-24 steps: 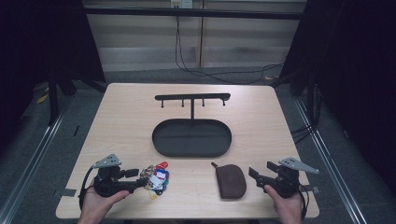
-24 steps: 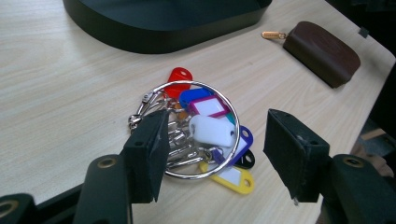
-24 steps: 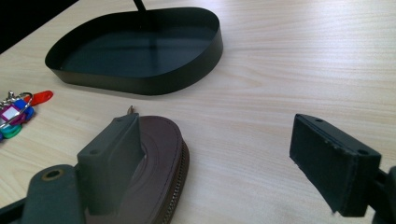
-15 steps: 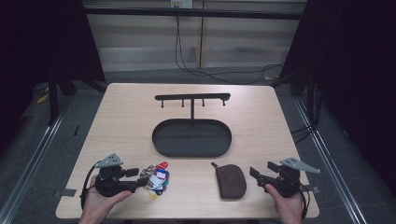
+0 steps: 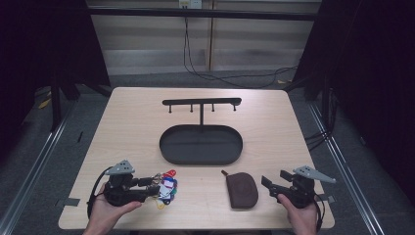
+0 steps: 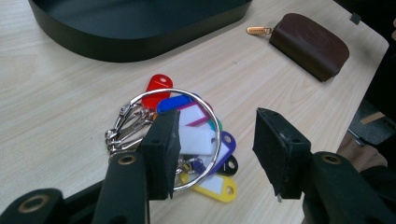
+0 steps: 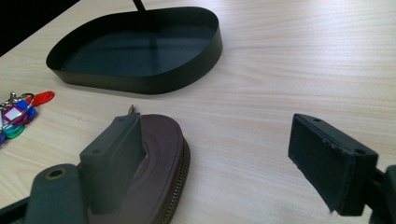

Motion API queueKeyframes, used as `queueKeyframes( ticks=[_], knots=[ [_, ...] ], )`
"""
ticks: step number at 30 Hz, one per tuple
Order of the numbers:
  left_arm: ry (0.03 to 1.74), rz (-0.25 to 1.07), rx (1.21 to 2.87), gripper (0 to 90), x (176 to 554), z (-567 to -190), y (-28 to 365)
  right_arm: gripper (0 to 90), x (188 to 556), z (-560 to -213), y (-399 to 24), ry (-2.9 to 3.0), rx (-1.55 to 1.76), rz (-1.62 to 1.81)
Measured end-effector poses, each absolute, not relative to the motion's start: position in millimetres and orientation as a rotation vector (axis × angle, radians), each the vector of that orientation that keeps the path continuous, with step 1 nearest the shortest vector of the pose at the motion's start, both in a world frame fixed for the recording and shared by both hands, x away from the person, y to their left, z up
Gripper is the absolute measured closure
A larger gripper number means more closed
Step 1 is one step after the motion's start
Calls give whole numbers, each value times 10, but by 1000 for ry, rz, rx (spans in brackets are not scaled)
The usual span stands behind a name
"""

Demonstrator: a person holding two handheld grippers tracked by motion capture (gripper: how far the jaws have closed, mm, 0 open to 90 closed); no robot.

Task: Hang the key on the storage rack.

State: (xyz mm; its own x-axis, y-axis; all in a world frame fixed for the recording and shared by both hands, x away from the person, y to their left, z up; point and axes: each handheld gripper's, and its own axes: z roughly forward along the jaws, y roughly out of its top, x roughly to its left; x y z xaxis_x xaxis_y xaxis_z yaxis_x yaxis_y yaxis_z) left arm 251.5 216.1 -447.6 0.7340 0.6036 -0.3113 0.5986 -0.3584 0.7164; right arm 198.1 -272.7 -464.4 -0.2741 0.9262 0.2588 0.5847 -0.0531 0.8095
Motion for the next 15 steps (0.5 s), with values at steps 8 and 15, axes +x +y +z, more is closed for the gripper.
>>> queueKeyframes(
  ticks=[8, 15],
  knots=[
    [882, -31, 2118, 580, 2682, -4318, 2038, 187, 1979, -4651, -2756, 1844, 1628, 1267],
    [789, -40, 2207, 606, 2725, -4229, 1794, 188, 1972, -4646, -2748, 1840, 1631, 1270]
  ],
)
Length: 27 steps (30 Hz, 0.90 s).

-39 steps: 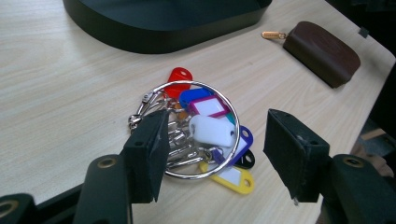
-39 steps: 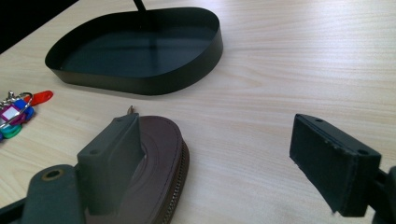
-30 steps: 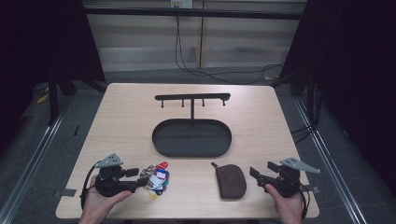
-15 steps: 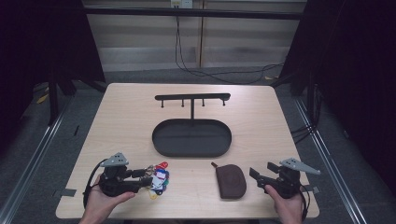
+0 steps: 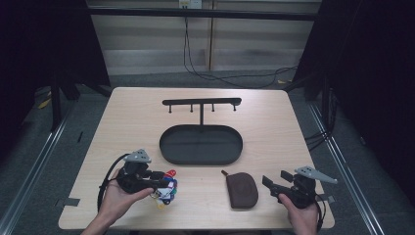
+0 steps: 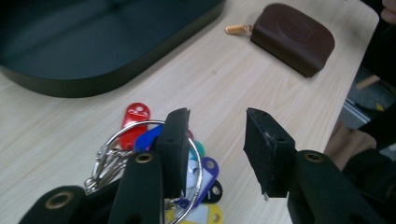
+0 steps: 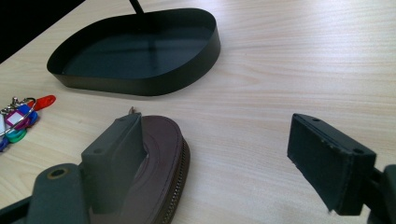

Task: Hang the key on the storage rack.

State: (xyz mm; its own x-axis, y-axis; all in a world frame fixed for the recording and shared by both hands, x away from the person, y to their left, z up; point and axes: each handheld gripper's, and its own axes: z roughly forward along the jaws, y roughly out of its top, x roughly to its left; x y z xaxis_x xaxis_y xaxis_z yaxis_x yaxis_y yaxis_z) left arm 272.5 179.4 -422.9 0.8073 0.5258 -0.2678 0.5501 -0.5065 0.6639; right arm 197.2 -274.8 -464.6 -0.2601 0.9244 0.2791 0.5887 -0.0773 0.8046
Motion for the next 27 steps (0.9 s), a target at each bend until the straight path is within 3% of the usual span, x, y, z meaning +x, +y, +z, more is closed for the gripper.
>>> queueKeyframes(
  ticks=[10, 27],
  knots=[
    [763, -57, 2370, 762, 2806, -4340, 1656, 191, 1977, -4649, -2743, 1853, 1624, 1259],
    [800, -102, 2528, 828, 2851, -4537, 1472, 216, 1990, -4648, -2728, 1870, 1612, 1234]
  ],
)
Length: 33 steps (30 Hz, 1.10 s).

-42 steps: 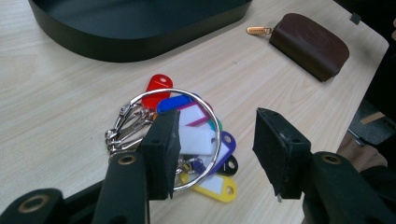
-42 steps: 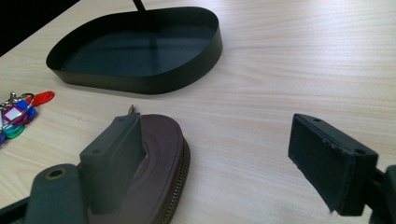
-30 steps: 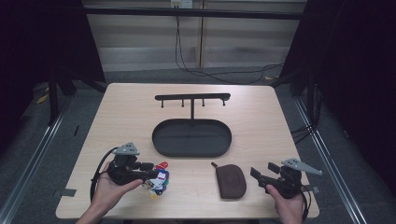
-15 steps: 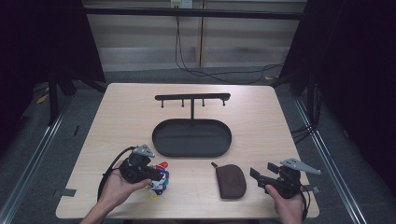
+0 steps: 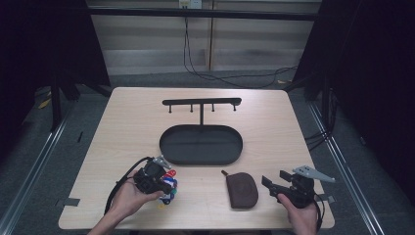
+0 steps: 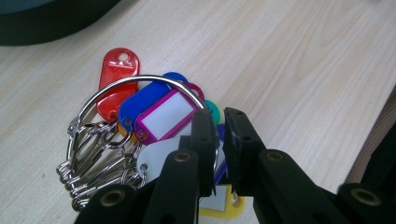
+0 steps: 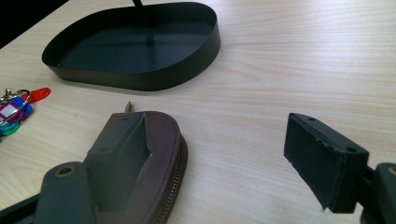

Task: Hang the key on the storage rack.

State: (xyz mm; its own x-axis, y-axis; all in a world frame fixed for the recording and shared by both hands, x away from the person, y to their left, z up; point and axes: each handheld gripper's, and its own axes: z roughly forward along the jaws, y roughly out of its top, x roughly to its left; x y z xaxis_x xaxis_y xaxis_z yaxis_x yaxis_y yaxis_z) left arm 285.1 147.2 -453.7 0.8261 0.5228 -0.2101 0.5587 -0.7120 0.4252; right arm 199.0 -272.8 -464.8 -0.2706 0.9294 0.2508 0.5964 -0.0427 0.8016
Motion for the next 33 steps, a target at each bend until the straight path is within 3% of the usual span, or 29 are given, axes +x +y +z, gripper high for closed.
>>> queueKeyframes(
  ticks=[23, 33],
  knots=[
    [859, -128, 2829, 776, 2973, -4532, 1059, 208, 2013, -4666, -2713, 1896, 1613, 1227],
    [875, -138, 2891, 820, 3007, -4536, 968, 207, 2015, -4667, -2710, 1904, 1609, 1225]
  ],
)
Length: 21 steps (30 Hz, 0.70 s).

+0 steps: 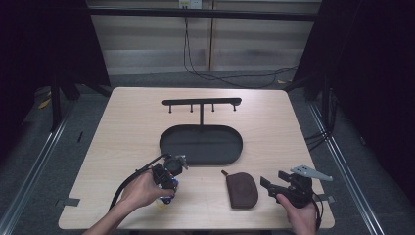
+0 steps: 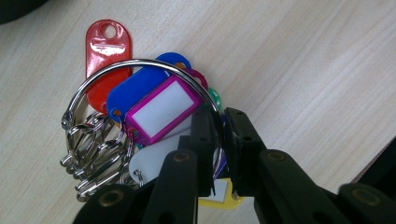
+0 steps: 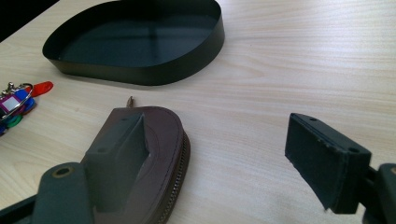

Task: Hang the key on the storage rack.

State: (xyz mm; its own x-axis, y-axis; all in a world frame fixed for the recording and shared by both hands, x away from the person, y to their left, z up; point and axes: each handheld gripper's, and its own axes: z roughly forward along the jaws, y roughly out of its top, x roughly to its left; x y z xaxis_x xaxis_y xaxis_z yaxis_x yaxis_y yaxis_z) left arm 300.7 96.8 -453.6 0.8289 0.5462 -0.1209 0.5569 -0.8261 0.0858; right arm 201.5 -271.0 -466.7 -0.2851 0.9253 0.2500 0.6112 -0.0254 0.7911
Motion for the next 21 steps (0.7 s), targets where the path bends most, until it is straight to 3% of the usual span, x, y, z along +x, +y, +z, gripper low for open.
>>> queueKeyframes(
  ticks=[4, 14, 21],
  knots=[
    [865, -133, 2896, 786, 3008, -4532, 949, 206, 2025, -4672, -2711, 1904, 1611, 1223],
    [812, -120, 2942, 869, 2989, -4570, 894, 206, 2028, -4673, -2712, 1905, 1616, 1221],
    [805, -171, 2939, 873, 3034, -4571, 903, 206, 2033, -4677, -2717, 1904, 1617, 1223]
  ],
)
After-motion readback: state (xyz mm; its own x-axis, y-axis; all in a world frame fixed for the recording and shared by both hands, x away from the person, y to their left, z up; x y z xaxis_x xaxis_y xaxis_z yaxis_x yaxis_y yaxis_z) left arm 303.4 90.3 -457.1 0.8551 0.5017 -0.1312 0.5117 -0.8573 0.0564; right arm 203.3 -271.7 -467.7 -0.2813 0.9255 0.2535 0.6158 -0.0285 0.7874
